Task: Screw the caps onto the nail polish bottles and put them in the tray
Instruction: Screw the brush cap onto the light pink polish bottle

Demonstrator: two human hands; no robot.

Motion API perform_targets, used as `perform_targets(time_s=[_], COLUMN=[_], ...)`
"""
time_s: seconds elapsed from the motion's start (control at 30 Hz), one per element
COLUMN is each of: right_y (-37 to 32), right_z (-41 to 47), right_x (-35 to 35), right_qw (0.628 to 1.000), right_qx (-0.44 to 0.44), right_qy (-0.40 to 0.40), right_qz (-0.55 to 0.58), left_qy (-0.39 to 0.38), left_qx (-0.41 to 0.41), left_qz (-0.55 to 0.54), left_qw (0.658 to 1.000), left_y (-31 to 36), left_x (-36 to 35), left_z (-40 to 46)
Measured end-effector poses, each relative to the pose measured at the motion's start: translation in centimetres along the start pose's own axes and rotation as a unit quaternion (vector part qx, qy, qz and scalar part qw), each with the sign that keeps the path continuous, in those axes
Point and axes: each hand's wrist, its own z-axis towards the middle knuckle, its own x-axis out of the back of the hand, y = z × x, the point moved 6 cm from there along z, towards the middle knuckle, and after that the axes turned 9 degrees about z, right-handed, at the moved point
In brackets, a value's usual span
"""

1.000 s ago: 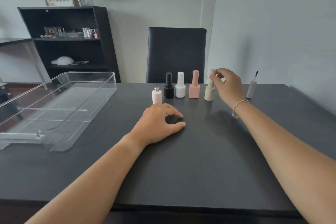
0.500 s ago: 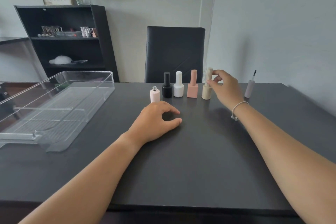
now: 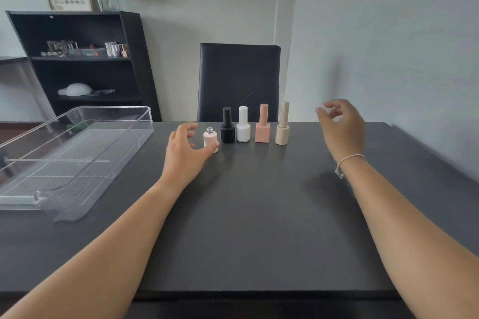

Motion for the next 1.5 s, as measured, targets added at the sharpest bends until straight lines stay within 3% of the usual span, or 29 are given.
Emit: perform_targets(time_s=[0.1, 0.2, 0.53, 0.77, 1.33, 1.5], right_y=[0.9, 2.4, 5.6, 7.1, 6.4, 2.0], right_z=[0.3, 0.4, 0.9, 1.5, 1.7, 0.9], right_x=[1.9, 2.9, 1.4, 0.8, 0.6, -0.4], right_qw=[0.996, 0.990, 0.983, 0.979, 0.986, 0.997], right_qx=[-0.020, -0.073, -0.177, -0.201, -0.156, -0.081], right_qy=[0.086, 0.123, 0.037, 0.024, 0.020, -0.007], right_qz=[-0.005, -0.010, -0.015, -0.013, -0.044, 0.012], left_qy=[-0.041, -0.054, -0.054, -0.048, -0.052, -0.041], left_qx=[0.011, 0.012, 0.003, 0.002, -0.022, -0.043], left_qz=[0.015, 0.036, 0.043, 0.037, -0.015, -0.041], left_qw=[0.999, 0.998, 0.998, 0.998, 0.998, 0.997], left_y=[-0.4, -0.5, -0.7, -0.7, 0.2, 0.8], left_x=[-0.8, -1.4, -1.7, -1.7, -1.0, -0.6], left_z=[0.7, 1.2, 1.8, 1.8, 0.9, 0.5])
